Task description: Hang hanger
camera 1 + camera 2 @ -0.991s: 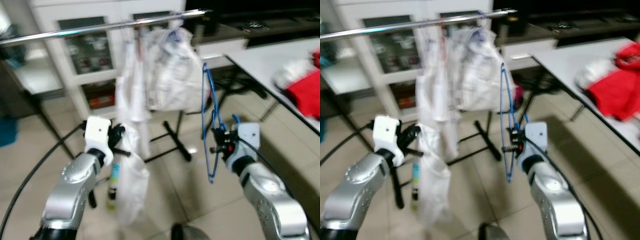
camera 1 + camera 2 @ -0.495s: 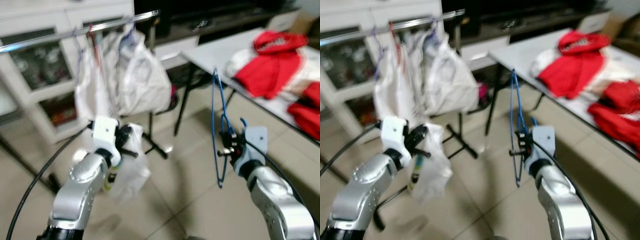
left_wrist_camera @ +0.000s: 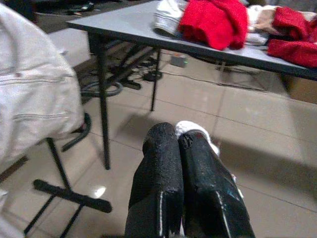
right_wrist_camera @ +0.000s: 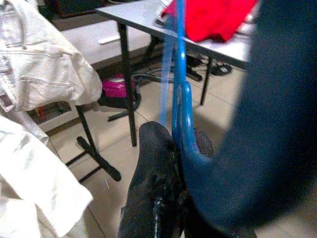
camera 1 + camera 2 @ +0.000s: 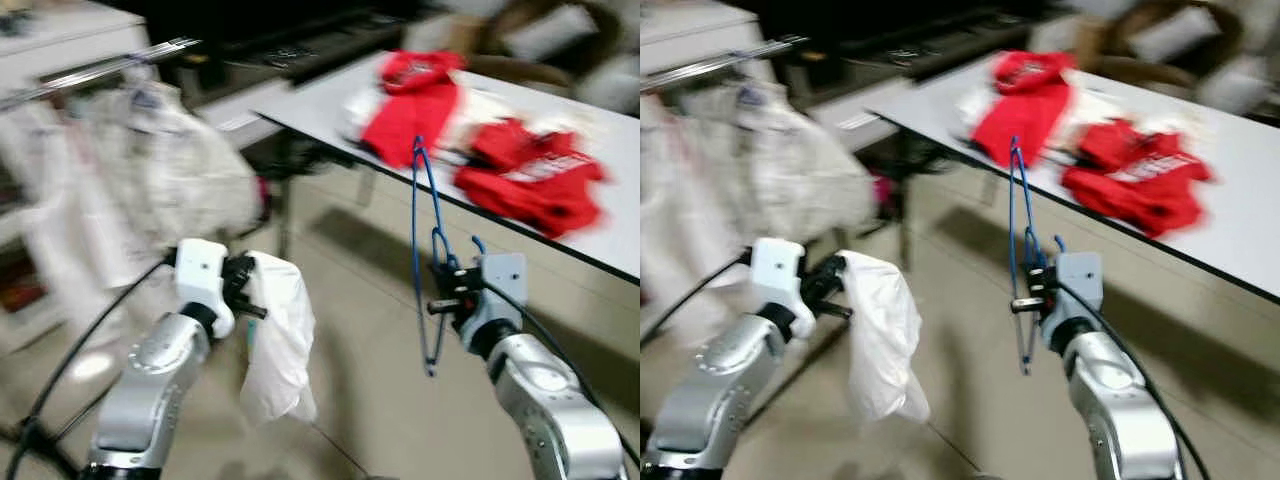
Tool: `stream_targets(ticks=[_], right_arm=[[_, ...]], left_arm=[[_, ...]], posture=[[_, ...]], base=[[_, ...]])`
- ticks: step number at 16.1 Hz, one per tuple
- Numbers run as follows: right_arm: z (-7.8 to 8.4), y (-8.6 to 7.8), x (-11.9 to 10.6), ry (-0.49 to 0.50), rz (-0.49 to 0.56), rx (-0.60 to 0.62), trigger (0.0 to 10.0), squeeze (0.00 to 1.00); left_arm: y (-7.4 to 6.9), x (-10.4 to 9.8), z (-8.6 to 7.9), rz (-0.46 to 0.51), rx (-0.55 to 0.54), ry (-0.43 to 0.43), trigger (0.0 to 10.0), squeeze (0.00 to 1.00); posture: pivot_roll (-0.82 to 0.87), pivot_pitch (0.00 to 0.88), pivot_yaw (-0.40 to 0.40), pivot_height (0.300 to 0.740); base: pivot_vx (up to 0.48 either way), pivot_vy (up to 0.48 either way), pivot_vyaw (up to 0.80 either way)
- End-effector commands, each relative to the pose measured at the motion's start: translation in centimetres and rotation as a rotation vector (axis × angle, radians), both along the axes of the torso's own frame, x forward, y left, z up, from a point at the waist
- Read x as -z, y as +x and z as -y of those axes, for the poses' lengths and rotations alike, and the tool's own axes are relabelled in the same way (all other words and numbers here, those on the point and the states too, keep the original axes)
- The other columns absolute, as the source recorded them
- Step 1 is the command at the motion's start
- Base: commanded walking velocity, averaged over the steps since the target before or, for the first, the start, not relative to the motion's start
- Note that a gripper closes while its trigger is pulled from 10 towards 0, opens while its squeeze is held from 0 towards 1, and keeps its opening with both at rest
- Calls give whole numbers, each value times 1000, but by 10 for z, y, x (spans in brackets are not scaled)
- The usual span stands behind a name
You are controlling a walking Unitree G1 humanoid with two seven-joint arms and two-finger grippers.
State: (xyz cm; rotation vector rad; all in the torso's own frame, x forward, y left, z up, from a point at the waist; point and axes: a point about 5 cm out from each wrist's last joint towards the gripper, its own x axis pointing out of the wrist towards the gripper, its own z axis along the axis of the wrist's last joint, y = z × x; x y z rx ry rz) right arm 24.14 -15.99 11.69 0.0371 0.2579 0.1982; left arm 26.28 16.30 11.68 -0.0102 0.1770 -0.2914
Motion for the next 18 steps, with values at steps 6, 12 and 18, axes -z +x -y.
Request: stream_targets(ticks=[6, 12, 18], right_arm=[[8, 0, -1, 4, -4, 86, 10000, 0], [5, 2, -1, 7, -2, 88, 10000, 0], [6, 3, 0, -3, -7, 92, 10000, 0]], left_arm=[[8, -13, 5, 72, 22, 33, 10000, 0], [10, -14, 4, 75, 32, 47, 10000, 0], [11, -15, 5, 81, 29, 20, 10000, 0]], posture=[[-65, 0, 13, 740], [-58, 0, 19, 740], [-61, 0, 27, 740]], base=[[0, -238, -764], [0, -386, -645], [0, -183, -352]])
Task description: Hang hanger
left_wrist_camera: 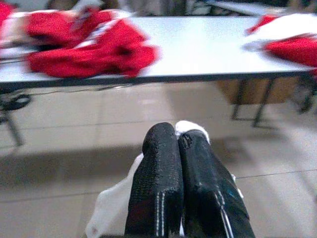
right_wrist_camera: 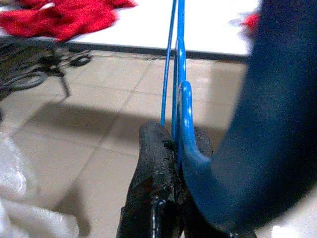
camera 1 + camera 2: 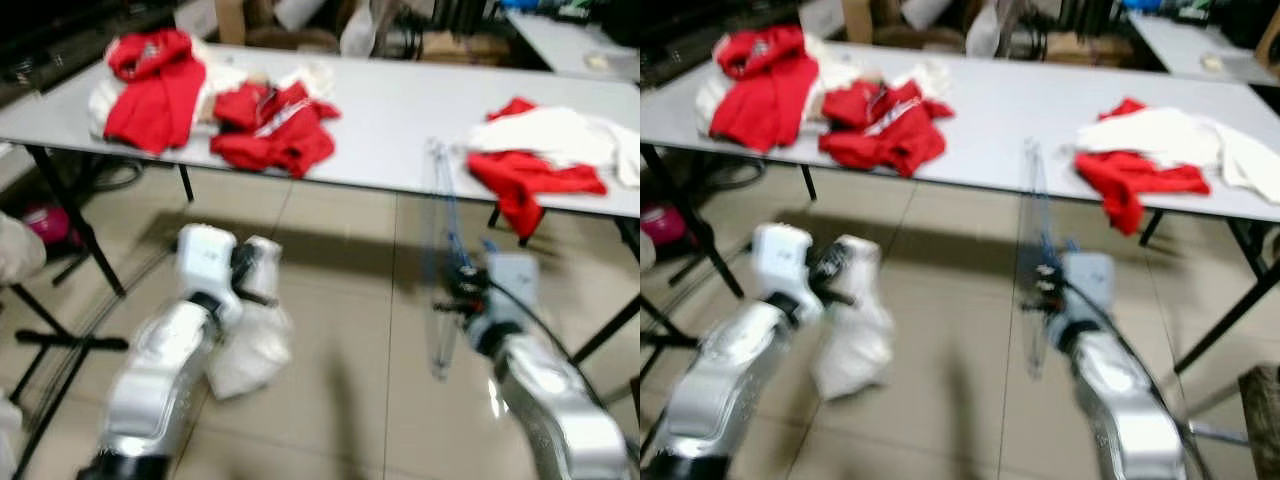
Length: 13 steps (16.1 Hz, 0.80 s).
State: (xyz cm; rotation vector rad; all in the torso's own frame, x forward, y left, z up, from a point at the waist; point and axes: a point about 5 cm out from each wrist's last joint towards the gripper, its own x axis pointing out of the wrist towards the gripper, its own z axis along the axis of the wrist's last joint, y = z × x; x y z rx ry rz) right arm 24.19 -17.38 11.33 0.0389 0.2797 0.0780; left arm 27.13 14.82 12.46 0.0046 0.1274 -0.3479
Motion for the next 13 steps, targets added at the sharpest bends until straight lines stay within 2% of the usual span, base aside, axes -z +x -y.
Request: stream_targets(ticks=[1, 4, 5, 6, 7, 8, 13], right_arm=[[-7, 3, -4, 11, 16, -25, 10000, 0], [-8, 4, -6, -27, 39, -37, 10000, 0], [-8, 5, -9, -98, 70, -55, 10000, 0], [-9, 6, -10, -122, 79, -70, 10000, 0], [-9, 6, -9, -75, 72, -58, 10000, 0], [-8, 6, -9, -42, 67, -50, 10000, 0], [-9, 7, -9, -42, 80, -61, 10000, 0]], left_arm=[[3, -7, -10, 29, -27, 21, 10000, 0], [4, -9, -9, 31, -14, 0, 10000, 0], [5, -11, -8, 49, -6, -16, 10000, 0], [5, -12, -8, 56, -2, -22, 10000, 0], [5, -12, -8, 56, 1, -23, 10000, 0], [6, -13, -7, 55, 6, -25, 10000, 0], [5, -13, -6, 60, 29, -17, 10000, 0]], posture=[[-61, 0, 27, 740], [-65, 0, 32, 740], [-67, 0, 34, 740], [-67, 0, 34, 740], [-68, 0, 35, 740], [-67, 0, 34, 740], [-65, 0, 34, 740]], base=[[0, 0, 0], [0, 0, 0], [274, 0, 0], [307, 0, 0], [334, 0, 0], [341, 0, -800], [359, 0, -800]])
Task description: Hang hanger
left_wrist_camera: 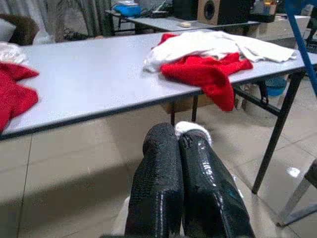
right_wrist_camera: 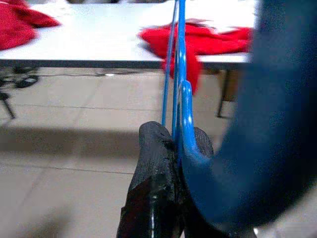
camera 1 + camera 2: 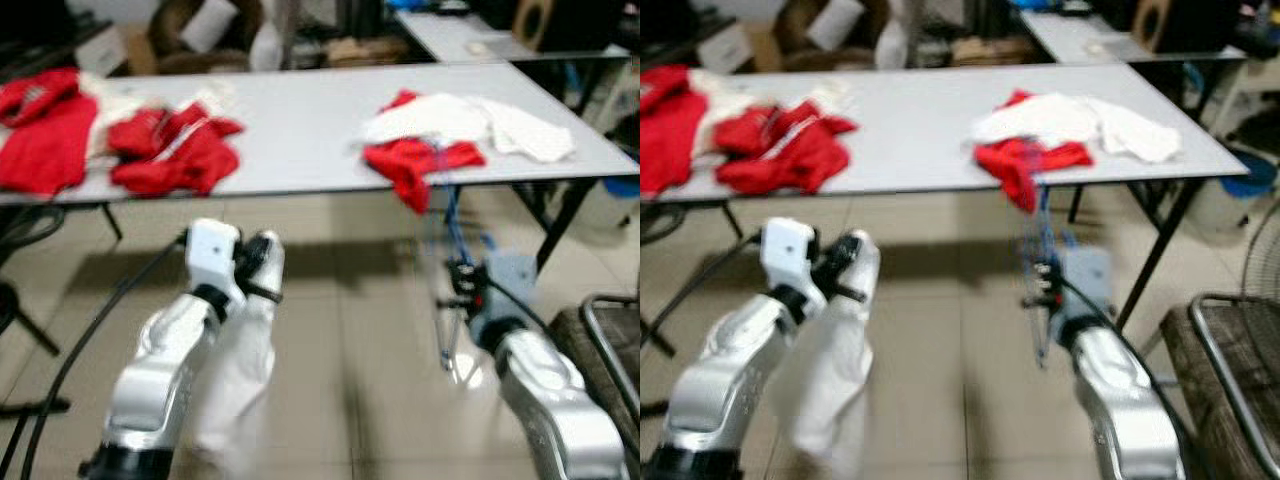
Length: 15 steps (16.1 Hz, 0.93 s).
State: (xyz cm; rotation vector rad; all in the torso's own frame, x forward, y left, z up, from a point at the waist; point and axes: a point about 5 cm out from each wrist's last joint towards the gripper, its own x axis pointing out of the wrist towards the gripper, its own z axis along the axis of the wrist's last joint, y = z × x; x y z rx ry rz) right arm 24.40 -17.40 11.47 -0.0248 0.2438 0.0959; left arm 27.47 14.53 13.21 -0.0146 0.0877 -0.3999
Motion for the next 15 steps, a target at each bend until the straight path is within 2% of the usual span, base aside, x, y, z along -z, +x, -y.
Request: stream_targets(ticks=[1, 6, 10, 12, 13, 15], right_arm=[[-9, 4, -8, 19, 40, -38, 10000, 0], [-8, 3, -9, 21, 48, -39, 10000, 0], [-9, 4, -11, -4, 57, -81, 10000, 0], [-10, 3, -18, -33, 74, -202, 10000, 0], [-11, 1, -26, -57, 81, -330, 10000, 0], [-9, -3, -37, -84, 92, -463, 10000, 0]], left_arm=[[2, -6, -8, 27, -21, 12, 10000, 0], [4, -8, -7, 38, -12, 17, 10000, 0], [8, -16, -7, 64, -15, 1, 10000, 0], [14, -26, -7, 101, -34, -17, 10000, 0], [22, -39, -12, 143, -71, -38, 10000, 0], [33, -54, -20, 188, -105, -25, 10000, 0]], posture=[[-65, 0, 35, 740], [-70, 0, 40, 740], [-73, 0, 30, 740], [-74, 0, 25, 740], [-73, 0, 23, 740], [-72, 0, 19, 740]], base=[[360, 0, -800], [362, 0, -734], [364, 0, 0], [364, 0, 0], [364, 0, 0], [377, 0, 0]])
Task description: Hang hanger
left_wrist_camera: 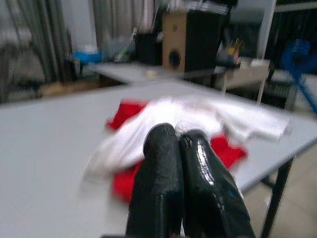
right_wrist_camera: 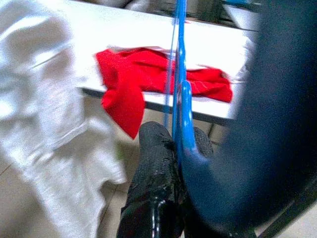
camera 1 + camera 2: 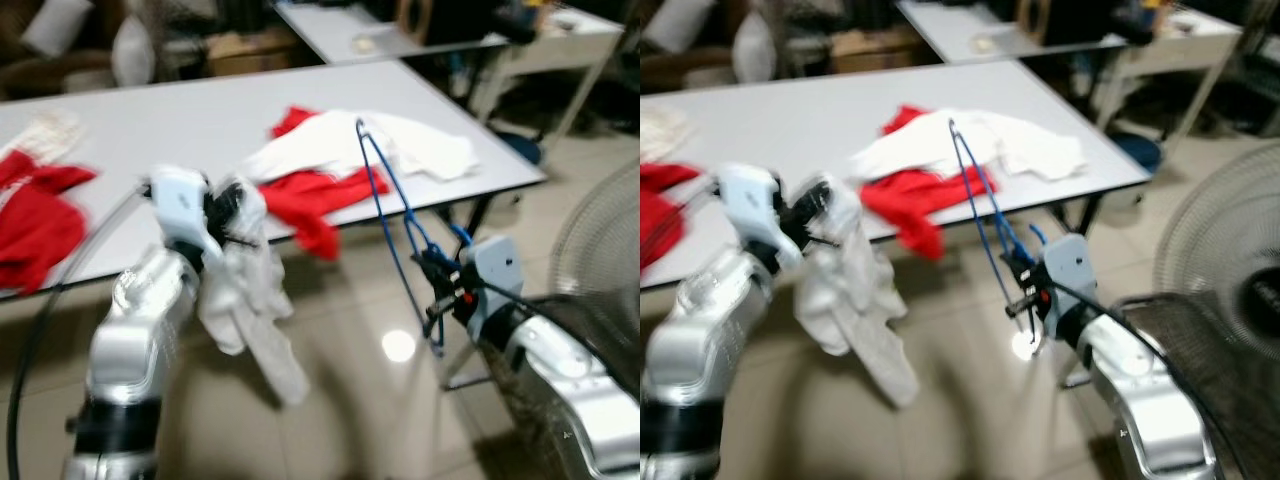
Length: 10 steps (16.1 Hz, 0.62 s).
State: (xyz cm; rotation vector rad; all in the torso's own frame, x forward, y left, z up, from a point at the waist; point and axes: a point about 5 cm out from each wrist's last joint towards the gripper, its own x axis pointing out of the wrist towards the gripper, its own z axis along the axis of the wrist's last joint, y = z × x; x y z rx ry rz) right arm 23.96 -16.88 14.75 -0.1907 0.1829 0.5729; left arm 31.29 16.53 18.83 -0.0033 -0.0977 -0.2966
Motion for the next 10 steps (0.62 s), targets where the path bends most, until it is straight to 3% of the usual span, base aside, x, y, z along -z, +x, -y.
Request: stream_targets(ticks=[1, 2, 3, 6, 9, 10], right_arm=[[2, -4, -18, 7, 34, -114, 10000, 0], [6, -13, -32, -24, 7, -291, 10000, 0], [7, -19, -39, -47, -23, -405, 10000, 0], [5, -25, -49, -57, -79, -582, 10000, 0], [2, -16, -52, -120, -96, -665, 10000, 0], [0, 0, -55, -182, -88, -684, 10000, 0]], left_arm=[[11, -21, -14, 58, -50, 14, 10000, 0], [29, -47, -27, 112, -81, 27, 10000, 0], [39, -62, -29, 146, -71, 31, 10000, 0], [52, -91, -18, 213, 19, 81, 10000, 0], [55, -110, -13, 264, 87, 97, 10000, 0], [54, -125, -13, 296, 151, 96, 10000, 0]], posture=[[-71, 0, 16, 740], [-71, 0, 15, 740], [-70, 0, 16, 740], [-69, 0, 17, 740], [-66, 0, 19, 740], [-63, 0, 18, 740]], base=[[386, 0, 0], [386, 0, 0], [386, 0, 0], [387, 0, 0], [386, 0, 0], [382, 0, 0]])
